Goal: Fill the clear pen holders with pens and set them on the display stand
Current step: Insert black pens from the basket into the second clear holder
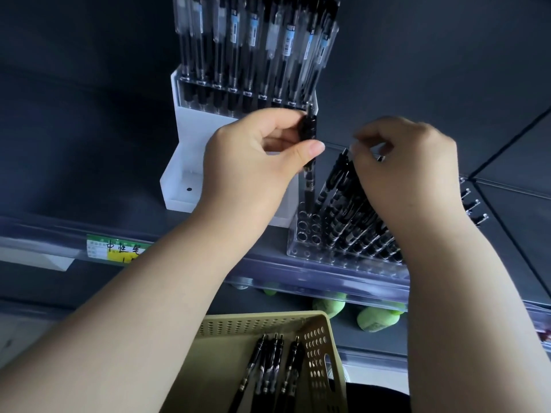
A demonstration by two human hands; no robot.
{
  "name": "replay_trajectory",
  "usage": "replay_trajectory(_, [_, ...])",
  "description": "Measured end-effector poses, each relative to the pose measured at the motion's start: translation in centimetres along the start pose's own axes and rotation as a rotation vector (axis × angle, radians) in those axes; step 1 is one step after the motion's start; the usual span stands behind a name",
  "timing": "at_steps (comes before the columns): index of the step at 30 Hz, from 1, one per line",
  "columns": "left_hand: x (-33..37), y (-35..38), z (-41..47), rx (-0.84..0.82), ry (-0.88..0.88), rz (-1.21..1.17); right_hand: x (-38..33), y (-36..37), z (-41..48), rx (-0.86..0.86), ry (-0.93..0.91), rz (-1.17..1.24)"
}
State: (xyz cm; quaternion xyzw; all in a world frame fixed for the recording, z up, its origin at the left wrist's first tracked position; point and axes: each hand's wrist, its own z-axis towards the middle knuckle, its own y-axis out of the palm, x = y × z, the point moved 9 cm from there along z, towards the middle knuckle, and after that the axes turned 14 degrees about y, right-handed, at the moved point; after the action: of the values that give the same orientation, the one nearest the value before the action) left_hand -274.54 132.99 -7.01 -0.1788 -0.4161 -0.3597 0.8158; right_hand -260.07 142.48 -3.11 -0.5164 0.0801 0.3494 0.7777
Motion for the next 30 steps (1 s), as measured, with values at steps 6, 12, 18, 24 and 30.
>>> replay_trajectory(6, [0.1,2.3,-0.2,-0.079,0.071,0.119,0.2,-0.7,-0.1,0.019,0.008,0.048])
replay_trajectory(12, [0.1,4.0,-0.4,-0.146,0.156,0.239,0.4,-1.2,0.0,0.03,0.004,0.06])
replay_trajectory(18, [0.4,4.4,-0.2,-0.126,0.225,0.284,0.4,-0.8,-0.3,0.015,0.007,0.059])
replay_trajectory(24, [0.3,5.6,-0.8,-0.191,0.312,0.366,0.6,-1.2,-0.3,0.018,0.006,0.051])
replay_trajectory(30, [-0.8,6.7,-1.4,-0.288,0.252,0.451,0.9,-1.8,-0.1,0.039,0.015,0.078])
